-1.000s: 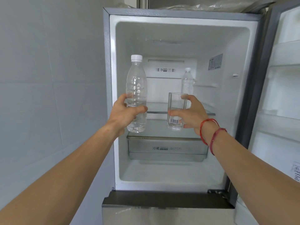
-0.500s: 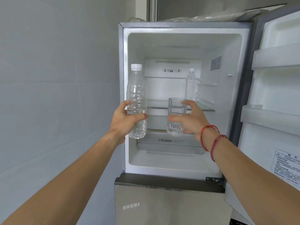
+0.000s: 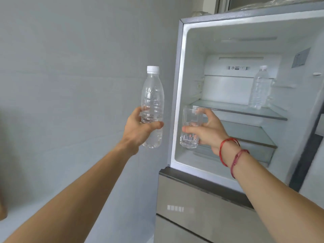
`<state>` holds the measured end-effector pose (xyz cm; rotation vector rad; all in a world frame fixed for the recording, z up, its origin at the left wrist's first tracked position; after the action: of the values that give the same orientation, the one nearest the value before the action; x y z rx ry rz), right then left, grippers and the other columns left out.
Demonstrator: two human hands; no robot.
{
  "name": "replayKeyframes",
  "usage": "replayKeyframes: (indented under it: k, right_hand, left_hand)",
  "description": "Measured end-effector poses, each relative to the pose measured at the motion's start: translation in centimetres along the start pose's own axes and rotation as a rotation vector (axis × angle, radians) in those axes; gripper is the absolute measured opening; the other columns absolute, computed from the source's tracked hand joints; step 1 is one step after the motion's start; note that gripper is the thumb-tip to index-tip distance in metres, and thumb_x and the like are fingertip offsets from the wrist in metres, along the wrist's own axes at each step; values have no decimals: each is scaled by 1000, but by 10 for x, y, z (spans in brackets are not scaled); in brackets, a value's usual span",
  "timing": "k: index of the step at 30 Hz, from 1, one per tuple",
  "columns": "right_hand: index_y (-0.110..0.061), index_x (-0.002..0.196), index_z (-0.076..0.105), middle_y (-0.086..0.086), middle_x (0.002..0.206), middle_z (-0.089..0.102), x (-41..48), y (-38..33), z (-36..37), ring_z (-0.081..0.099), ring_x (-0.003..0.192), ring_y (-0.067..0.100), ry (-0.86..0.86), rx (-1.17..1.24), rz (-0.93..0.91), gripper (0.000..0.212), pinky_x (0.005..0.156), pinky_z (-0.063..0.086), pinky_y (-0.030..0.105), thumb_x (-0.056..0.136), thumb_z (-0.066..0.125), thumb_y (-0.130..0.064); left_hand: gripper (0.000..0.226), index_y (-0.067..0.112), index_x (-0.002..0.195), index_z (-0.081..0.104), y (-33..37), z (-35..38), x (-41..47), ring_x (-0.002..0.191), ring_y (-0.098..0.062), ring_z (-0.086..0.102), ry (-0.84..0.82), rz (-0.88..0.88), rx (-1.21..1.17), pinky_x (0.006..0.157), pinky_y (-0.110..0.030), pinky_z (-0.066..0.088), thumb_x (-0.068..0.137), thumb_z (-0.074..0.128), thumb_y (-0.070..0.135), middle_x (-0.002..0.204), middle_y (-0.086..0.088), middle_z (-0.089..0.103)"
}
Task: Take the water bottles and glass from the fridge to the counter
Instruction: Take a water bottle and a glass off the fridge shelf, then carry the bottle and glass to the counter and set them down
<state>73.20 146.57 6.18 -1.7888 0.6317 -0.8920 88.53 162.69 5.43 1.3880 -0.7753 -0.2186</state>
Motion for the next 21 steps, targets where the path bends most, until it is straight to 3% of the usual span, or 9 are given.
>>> replayKeyframes:
  k: [4, 8, 15, 18, 21]
  right_hand:
    - [-35, 114, 52, 17, 107, 73, 1, -6, 50, 71, 82, 26, -115, 34, -13, 66, 85, 56, 45, 65, 89, -12]
    - [-37, 116, 51, 9, 101, 76, 0, -14, 115, 73, 96, 31, -236, 65, -26, 69, 86, 58, 48, 65, 89, -10]
    - [-38, 122, 51, 10, 104, 75, -9, -39, 251, 73, 89, 29, -442, 111, -59, 77, 86, 58, 48, 61, 92, -14]
    - [-39, 124, 52, 7, 99, 76, -20, -50, 305, 71, 80, 21, -527, 133, -83, 80, 82, 59, 44, 60, 93, -18]
    - [-36, 126, 54, 2, 104, 74, -36, -61, 354, 73, 89, 20, -615, 152, -94, 79, 88, 58, 46, 59, 93, -22]
  left_hand:
    - [56, 26, 117, 61, -3, -50, -8, 78, -10, 73, 101, 8, 15, 76, -30, 57, 69, 86, 10, 98, 1, 77]
    - [63, 26, 116, 60, -7, -111, -20, 84, -14, 73, 178, 4, 55, 84, -35, 58, 58, 83, 20, 99, 1, 77]
    - [64, 28, 118, 60, 2, -238, -40, 90, -17, 75, 374, 12, 182, 93, -42, 57, 58, 83, 21, 97, 4, 77]
    - [64, 26, 118, 60, 8, -286, -56, 90, -19, 75, 443, 21, 229, 88, -41, 59, 59, 83, 19, 96, 4, 78]
    - [58, 26, 111, 63, 14, -326, -78, 84, -16, 76, 535, 26, 267, 74, -32, 59, 59, 84, 17, 92, 3, 78]
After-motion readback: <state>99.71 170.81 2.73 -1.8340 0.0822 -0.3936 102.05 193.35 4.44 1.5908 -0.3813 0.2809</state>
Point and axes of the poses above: each hand's wrist, its own x-axis towards the middle knuckle, its own z-axis out of the palm, y = z × x, the point moved 2 cm from there along x, towards the middle knuckle
